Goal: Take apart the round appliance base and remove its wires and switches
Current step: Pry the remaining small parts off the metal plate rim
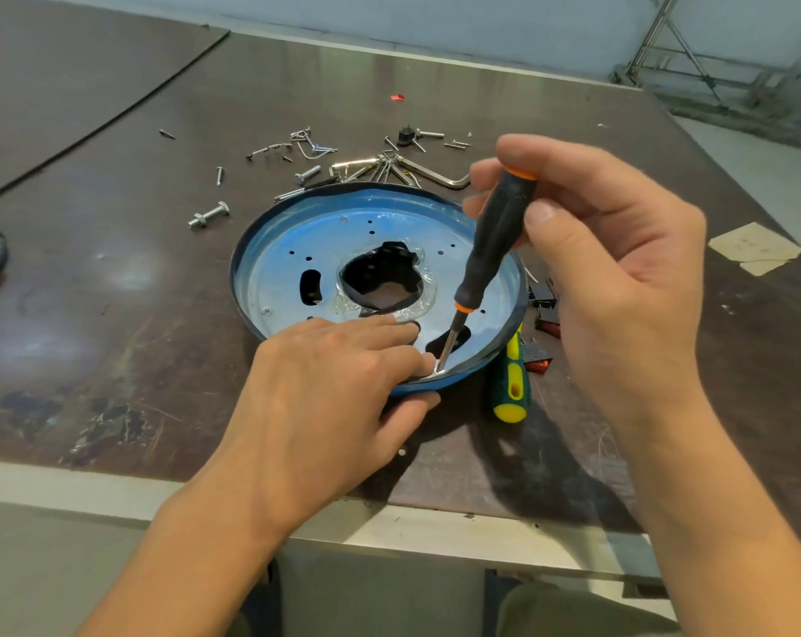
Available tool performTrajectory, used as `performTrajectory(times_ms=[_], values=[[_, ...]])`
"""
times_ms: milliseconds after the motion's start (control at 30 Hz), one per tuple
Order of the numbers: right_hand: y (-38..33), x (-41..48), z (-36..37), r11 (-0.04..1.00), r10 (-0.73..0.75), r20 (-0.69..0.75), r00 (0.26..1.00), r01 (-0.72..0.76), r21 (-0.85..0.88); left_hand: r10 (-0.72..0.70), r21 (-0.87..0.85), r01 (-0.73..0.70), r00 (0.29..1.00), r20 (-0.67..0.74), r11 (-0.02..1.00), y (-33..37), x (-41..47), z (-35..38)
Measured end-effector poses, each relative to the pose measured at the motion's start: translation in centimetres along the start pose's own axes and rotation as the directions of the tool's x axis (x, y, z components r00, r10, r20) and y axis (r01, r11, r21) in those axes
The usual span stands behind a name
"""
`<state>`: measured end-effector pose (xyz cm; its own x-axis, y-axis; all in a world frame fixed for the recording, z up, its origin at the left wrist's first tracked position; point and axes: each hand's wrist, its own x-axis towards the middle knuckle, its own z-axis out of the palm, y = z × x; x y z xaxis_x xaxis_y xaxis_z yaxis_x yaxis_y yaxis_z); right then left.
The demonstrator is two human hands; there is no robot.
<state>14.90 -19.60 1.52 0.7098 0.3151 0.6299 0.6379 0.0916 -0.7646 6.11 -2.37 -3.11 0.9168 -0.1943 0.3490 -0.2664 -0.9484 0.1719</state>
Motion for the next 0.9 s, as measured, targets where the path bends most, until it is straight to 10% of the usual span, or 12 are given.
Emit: performTrajectory(times_ms=[900], values=[[-0.3,-0.3,0.8,1.000,-0.004,-0.003,1.000,0.005,0.020,0.044,0.041,-0.047,0.997,0.060,0.998,-0.1,0.1,-0.3]])
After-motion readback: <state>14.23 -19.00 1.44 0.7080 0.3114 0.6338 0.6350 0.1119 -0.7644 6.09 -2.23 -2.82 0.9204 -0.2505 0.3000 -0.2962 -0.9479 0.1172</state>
